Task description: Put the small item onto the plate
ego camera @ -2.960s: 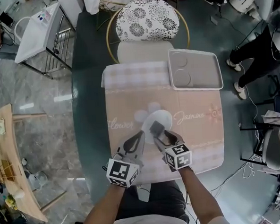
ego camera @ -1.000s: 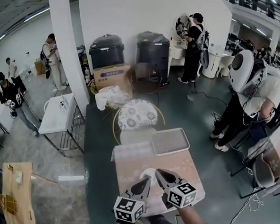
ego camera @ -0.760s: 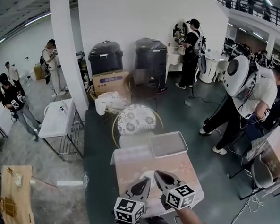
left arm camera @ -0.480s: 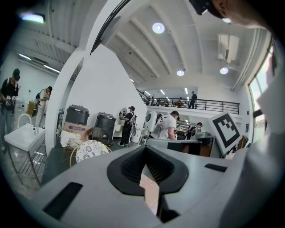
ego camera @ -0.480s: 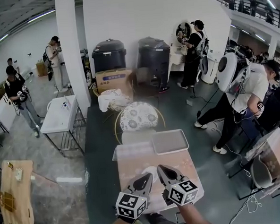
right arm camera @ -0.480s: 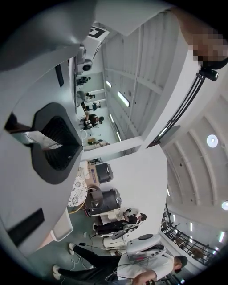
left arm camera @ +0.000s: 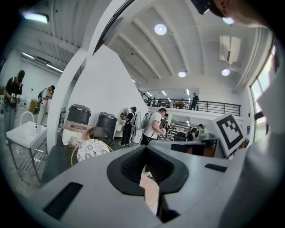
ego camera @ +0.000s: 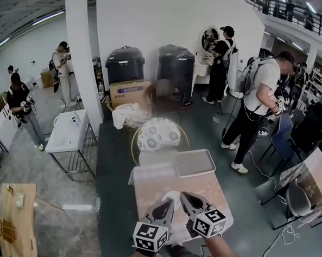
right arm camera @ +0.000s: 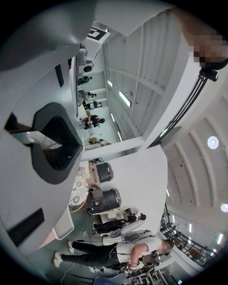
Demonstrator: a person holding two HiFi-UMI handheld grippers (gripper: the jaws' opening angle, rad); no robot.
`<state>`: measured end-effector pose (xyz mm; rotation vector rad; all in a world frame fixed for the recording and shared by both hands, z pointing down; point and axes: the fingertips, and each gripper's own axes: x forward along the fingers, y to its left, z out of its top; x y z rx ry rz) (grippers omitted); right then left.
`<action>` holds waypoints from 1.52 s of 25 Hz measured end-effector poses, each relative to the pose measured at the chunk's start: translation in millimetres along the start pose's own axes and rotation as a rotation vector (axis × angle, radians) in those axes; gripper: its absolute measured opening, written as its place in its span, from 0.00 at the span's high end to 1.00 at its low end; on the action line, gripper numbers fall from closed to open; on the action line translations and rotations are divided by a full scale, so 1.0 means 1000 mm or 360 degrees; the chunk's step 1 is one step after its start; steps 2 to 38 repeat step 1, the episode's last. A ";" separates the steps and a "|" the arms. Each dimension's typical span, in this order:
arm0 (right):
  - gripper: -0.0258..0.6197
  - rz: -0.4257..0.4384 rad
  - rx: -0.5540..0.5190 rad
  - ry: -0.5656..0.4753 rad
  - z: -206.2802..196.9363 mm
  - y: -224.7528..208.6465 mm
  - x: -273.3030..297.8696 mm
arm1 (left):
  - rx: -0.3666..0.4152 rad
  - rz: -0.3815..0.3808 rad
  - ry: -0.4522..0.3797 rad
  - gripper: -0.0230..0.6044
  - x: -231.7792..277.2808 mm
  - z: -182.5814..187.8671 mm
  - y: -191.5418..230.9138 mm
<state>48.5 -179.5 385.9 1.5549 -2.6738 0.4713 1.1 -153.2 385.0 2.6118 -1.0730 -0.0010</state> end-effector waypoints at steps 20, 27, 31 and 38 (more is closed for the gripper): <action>0.94 -0.0002 0.0000 0.0001 0.000 0.000 -0.001 | -0.0001 -0.0001 0.0002 0.95 -0.001 -0.001 -0.001; 0.94 -0.0002 0.0000 0.0001 0.000 0.000 -0.001 | -0.0001 -0.0001 0.0002 0.95 -0.001 -0.001 -0.001; 0.94 -0.0002 0.0000 0.0001 0.000 0.000 -0.001 | -0.0001 -0.0001 0.0002 0.95 -0.001 -0.001 -0.001; 0.94 -0.0002 0.0000 0.0001 0.000 0.000 -0.001 | -0.0001 -0.0001 0.0002 0.95 -0.001 -0.001 -0.001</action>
